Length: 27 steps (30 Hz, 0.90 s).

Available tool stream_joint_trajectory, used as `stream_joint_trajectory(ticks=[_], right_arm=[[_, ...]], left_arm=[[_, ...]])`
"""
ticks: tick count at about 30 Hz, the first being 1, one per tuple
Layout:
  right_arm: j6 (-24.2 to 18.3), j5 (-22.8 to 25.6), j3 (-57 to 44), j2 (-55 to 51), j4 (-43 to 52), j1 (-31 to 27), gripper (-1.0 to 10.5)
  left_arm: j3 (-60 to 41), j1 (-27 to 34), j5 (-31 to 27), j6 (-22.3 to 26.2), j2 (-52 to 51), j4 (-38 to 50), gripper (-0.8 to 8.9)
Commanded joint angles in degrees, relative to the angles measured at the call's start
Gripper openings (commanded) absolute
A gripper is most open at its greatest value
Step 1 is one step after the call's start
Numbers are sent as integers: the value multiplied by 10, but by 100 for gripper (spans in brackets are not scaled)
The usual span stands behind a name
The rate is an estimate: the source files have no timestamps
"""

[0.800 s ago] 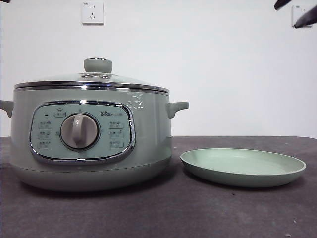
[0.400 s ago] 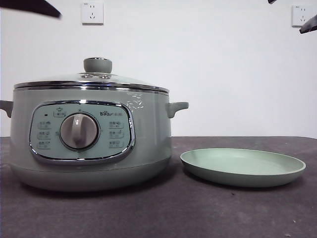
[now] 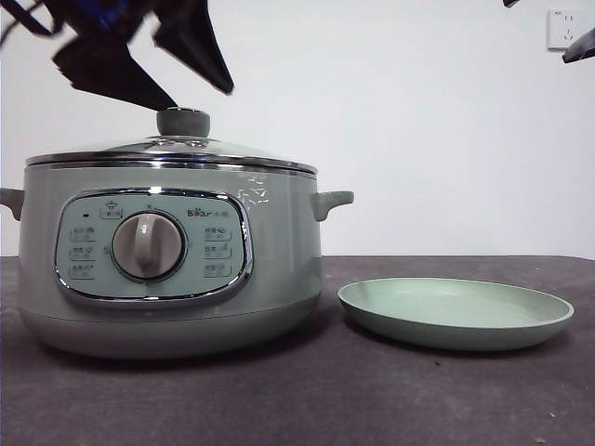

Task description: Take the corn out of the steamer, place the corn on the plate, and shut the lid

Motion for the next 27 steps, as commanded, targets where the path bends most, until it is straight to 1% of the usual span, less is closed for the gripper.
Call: stream_joint_trajectory(ticks=[1, 5, 6, 7, 9, 11, 12, 16, 22, 27], right_arm=[[4, -1, 2, 1, 2, 1, 406], [4, -1, 2, 1, 2, 1, 406], [4, -1, 2, 1, 2, 1, 406], [4, -1, 2, 1, 2, 1, 406], [4, 0, 2, 1, 2, 1, 406], [4, -1, 2, 1, 2, 1, 406], [4, -1, 2, 1, 2, 1, 406], [4, -1, 2, 1, 2, 1, 406], [4, -1, 2, 1, 9, 10, 405], [19, -1, 3, 8, 55, 55, 405]], left_arm=[[-2, -2, -4, 17, 26, 0, 409], [-2, -1, -4, 17, 49, -5, 398], [-2, -1, -5, 18, 50, -8, 364], [-2, -2, -5, 20, 50, -10, 309], [-2, -2, -5, 31, 50, -10, 144], [-2, -1, -4, 44, 50, -11, 5], [-2, -1, -5, 49, 50, -11, -15], [-2, -1, -5, 51, 50, -4, -9], [2, -1, -9, 51, 26, 34, -9], [31, -1, -52, 51, -22, 29, -9]])
